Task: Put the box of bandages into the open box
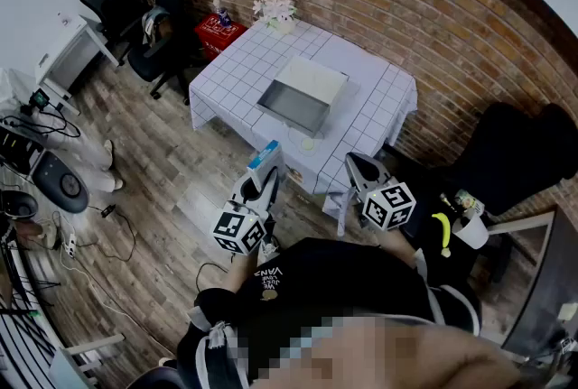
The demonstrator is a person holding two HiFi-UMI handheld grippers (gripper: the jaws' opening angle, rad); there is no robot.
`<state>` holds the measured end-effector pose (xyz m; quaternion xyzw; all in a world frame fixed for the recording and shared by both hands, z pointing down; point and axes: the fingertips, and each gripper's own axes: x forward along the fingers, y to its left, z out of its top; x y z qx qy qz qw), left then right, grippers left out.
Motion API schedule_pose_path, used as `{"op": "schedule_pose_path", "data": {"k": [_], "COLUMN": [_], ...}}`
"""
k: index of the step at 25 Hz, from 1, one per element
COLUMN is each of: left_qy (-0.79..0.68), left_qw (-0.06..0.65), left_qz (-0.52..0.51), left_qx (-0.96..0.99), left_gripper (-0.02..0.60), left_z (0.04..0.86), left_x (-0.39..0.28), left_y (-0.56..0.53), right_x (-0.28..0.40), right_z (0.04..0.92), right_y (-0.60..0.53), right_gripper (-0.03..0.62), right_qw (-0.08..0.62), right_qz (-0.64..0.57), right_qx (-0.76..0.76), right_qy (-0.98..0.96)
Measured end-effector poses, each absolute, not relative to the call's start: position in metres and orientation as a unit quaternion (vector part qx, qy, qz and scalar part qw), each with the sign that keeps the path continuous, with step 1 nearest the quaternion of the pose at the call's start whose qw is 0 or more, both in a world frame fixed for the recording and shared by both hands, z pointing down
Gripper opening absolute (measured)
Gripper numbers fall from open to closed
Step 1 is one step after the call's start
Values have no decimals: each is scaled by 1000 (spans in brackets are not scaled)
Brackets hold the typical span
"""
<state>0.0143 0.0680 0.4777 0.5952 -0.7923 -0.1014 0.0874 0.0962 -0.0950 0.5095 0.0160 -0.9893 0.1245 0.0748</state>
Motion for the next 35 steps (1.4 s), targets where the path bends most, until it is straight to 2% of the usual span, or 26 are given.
{"op": "schedule_pose_path", "data": {"k": [21, 35], "left_qy": [-807, -798], "left_qw": [103, 105], "left_qz": [-99, -101], "left_qx": [573, 585], "left_gripper": [77, 77], "left_z": [499, 502], "left_x": [38, -25], "left_y": [62, 61], "right_x": [111, 58], "right_z": [520, 521], "right_y": [-100, -101], "right_gripper": [-6, -6], "right_qw": [67, 65], "right_qz": [138, 148], "right_qx": [1, 24], "right_qy": [-988, -987]}}
